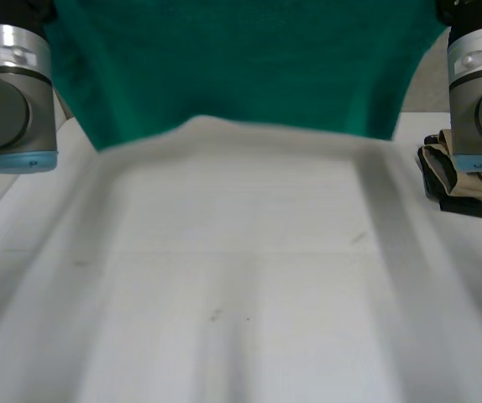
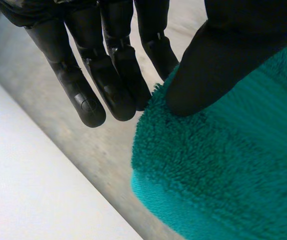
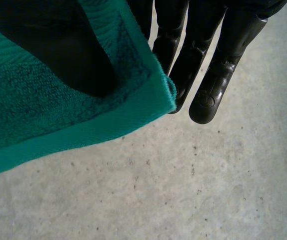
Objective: Fold the laundry.
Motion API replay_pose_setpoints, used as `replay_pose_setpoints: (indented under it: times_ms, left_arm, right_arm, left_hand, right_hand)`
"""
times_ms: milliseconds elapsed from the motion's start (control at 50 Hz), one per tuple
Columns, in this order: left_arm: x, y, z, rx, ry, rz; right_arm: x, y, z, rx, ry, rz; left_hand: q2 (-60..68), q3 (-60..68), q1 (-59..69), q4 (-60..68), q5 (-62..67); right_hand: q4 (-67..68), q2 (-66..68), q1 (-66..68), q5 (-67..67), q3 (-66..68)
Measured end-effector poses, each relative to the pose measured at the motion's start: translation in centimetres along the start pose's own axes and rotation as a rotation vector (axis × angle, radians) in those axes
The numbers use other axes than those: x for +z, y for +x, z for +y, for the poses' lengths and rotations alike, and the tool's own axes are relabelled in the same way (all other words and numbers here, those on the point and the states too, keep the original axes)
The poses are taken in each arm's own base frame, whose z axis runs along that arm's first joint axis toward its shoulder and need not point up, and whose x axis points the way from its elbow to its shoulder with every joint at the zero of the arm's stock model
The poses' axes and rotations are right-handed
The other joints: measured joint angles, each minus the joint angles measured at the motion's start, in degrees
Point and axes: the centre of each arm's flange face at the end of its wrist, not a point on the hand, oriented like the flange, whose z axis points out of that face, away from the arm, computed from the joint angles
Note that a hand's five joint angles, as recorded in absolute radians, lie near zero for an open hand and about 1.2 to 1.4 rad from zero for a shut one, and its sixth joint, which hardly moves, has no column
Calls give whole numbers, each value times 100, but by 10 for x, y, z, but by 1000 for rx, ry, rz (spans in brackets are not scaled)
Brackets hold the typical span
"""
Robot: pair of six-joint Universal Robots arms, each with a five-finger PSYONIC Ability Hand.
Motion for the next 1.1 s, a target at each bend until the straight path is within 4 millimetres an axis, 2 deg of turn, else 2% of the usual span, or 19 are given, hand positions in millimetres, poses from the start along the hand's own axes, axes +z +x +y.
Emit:
replay_pose_setpoints:
  times_ms: [60, 160, 300, 320, 360, 380, 480, 520, 540, 580, 640, 660, 680, 700, 780, 880, 960, 980, 1100]
  left_arm:
    - [-1, -6, -2, -45, 6, -9]
    - [-25, 1, 14, -86, -71, 44]
    - [-95, 37, 60, -81, -287, 204]
    - [-99, 38, 61, -80, -297, 211]
    - [-120, 48, 74, -70, -358, 257]
    - [-136, 54, 81, -60, -400, 291]
    - [-188, 63, 97, 6, -550, 417]
    - [-206, 60, 95, 42, -606, 470]
    - [-206, 60, 95, 42, -606, 470]
    - [-224, 54, 88, 79, -665, 529]
    - [-247, 40, 70, 125, -747, 615]
    - [-256, 32, 61, 142, -785, 655]
    - [-260, 29, 57, 148, -802, 671]
    - [-268, 22, 49, 158, -836, 705]
    - [-288, 5, 25, 177, -945, 813]
    - [-287, -1, 15, 179, -976, 847]
    - [-269, 5, 22, 176, -917, 797]
    - [-256, 11, 29, 175, -868, 754]
    - [-212, 37, 58, 172, -684, 603]
  right_arm:
    - [-4, -3, -2, 22, 1, -5]
    - [-25, -23, 3, 55, -50, -78]
    - [-82, -67, 26, 91, -185, -272]
    - [-91, -73, 30, 98, -205, -303]
    - [-107, -83, 35, 111, -240, -360]
    - [-122, -92, 39, 126, -273, -415]
    - [-166, -104, 44, 162, -394, -591]
    - [-185, -101, 41, 173, -467, -684]
    - [-185, -101, 41, 173, -467, -684]
    - [-202, -90, 32, 179, -549, -790]
    - [-227, -63, 14, 178, -690, -974]
    - [-238, -47, 6, 174, -759, -1060]
    - [-240, -43, 4, 173, -777, -1082]
    - [-249, -28, -2, 168, -835, -1152]
    - [-257, 2, -6, 143, -930, -1243]
    - [-247, 8, 5, 103, -918, -1187]
    - [-233, -5, 21, 87, -871, -1102]
    - [-225, -15, 27, 86, -845, -1064]
    - [-199, -56, 40, 73, -743, -942]
  left_hand:
    - [0, 0, 0, 0, 0]
    - [0, 0, 0, 0, 0]
    - [0, 0, 0, 0, 0]
    - [0, 0, 0, 0, 0]
    - [0, 0, 0, 0, 0]
    - [6, 0, 0, 0, 0]
    - [6, 1, 0, 0, 1]
    - [6, 1, 0, 0, 0]
    - [6, 1, 0, 0, 0]
    - [6, 1, 0, 0, 0]
    - [6, 1, 0, 0, 1]
    - [6, 1, 0, 0, 0]
    - [6, 1, 0, 0, 0]
    - [6, 1, 0, 0, 0]
    - [6, 1, 0, 0, 0]
    - [6, 1, 0, 0, 5]
    - [6, 1, 0, 0, 0]
    - [6, 1, 0, 0, 0]
    - [6, 1, 0, 0, 0]
  right_hand:
    - [0, 0, 0, 4, 0]
    - [0, 0, 0, 5, 0]
    - [0, 0, 0, 5, 0]
    - [0, 0, 0, 5, 0]
    - [0, 0, 0, 5, 0]
    - [0, 0, 0, 5, 0]
    - [0, 0, 0, 5, 0]
    - [0, 0, 0, 5, 0]
    - [0, 0, 0, 5, 0]
    - [0, 0, 0, 5, 0]
    - [0, 0, 0, 5, 0]
    - [0, 0, 0, 5, 0]
    - [0, 0, 0, 5, 0]
    - [0, 0, 0, 5, 0]
    - [0, 0, 0, 5, 0]
    - [0, 0, 0, 5, 0]
    - [0, 0, 0, 5, 0]
    - [0, 0, 0, 5, 0]
    - [0, 0, 0, 5, 0]
